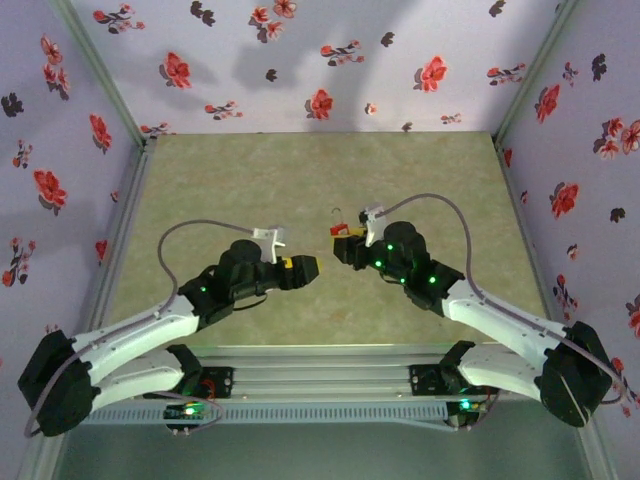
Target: Lock with the key
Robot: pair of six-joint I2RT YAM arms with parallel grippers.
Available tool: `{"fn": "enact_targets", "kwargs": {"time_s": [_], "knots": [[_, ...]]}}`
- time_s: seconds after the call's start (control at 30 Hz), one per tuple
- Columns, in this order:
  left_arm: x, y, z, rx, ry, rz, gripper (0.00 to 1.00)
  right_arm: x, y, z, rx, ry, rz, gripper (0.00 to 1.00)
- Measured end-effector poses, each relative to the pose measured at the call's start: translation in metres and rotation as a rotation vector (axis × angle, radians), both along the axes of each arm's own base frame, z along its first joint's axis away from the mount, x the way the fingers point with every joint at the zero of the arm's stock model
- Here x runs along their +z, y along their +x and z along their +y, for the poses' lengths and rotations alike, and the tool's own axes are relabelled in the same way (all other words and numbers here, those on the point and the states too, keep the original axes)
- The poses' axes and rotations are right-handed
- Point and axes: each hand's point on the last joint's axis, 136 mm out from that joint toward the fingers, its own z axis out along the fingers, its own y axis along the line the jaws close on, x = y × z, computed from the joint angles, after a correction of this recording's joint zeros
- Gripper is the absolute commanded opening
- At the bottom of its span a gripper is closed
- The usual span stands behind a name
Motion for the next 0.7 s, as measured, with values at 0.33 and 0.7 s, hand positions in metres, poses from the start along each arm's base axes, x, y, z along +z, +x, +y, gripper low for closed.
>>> {"fn": "enact_targets", "kwargs": {"time_s": [0.33,0.7], "knots": [[-0.004,0.016,0.032,0.112,-0.004,0.058,0.84,-0.012,-0.033,0.037,0.233,-0.067,0.051,0.0],[0.013,0.008,0.028,0.063,0.011,0.131,0.85,-0.05,-0.055,0.052,0.345,-0.251,0.078,0.0]]}}
